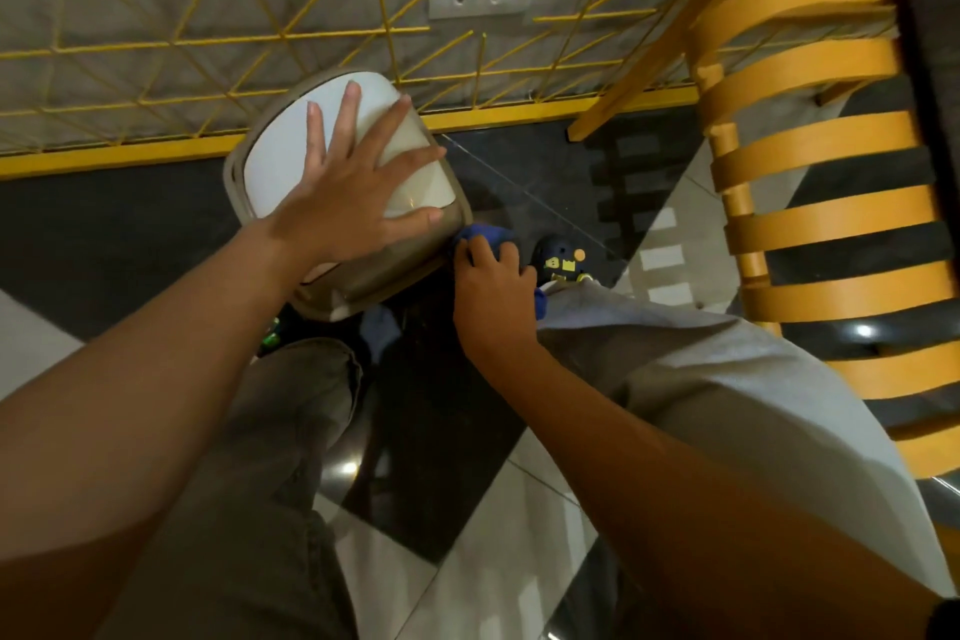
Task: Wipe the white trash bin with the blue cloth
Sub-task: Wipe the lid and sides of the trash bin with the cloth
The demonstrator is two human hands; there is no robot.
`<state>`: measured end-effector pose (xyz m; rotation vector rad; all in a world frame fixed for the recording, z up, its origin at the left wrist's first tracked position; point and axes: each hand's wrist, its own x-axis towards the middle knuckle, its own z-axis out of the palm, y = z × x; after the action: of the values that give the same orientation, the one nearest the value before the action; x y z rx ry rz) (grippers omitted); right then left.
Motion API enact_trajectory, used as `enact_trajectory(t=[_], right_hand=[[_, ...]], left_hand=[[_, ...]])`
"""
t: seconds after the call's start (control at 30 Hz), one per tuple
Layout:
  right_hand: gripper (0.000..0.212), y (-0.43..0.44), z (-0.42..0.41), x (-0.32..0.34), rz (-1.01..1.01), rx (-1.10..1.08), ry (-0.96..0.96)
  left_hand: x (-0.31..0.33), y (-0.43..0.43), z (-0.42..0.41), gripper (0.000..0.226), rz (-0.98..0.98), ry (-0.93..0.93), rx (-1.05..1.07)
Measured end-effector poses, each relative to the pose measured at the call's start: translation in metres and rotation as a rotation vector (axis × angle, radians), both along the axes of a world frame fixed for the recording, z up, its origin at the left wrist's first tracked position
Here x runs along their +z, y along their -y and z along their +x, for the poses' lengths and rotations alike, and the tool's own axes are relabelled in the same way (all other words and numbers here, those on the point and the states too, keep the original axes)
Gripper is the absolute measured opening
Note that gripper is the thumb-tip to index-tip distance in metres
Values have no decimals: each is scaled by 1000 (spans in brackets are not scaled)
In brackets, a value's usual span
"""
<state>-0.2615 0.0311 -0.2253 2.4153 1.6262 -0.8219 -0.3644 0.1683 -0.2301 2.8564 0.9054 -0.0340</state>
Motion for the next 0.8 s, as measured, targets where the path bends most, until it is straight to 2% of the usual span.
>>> enact_trajectory(t=[0.23, 0.4, 0.63, 0.8], right_hand=[[34, 5, -28, 3, -34, 111, -74], [37, 10, -30, 6, -14, 269, -85], [36, 3, -6, 5, -45, 175, 16], [35, 6, -28, 5, -69, 193, -45]], left_hand=[[-2, 2, 1, 69, -1, 57, 28], [-1, 2, 0, 66, -17, 85, 36], [-2, 3, 1, 68, -30, 79, 39], [-2, 2, 0, 71, -54, 73, 53]])
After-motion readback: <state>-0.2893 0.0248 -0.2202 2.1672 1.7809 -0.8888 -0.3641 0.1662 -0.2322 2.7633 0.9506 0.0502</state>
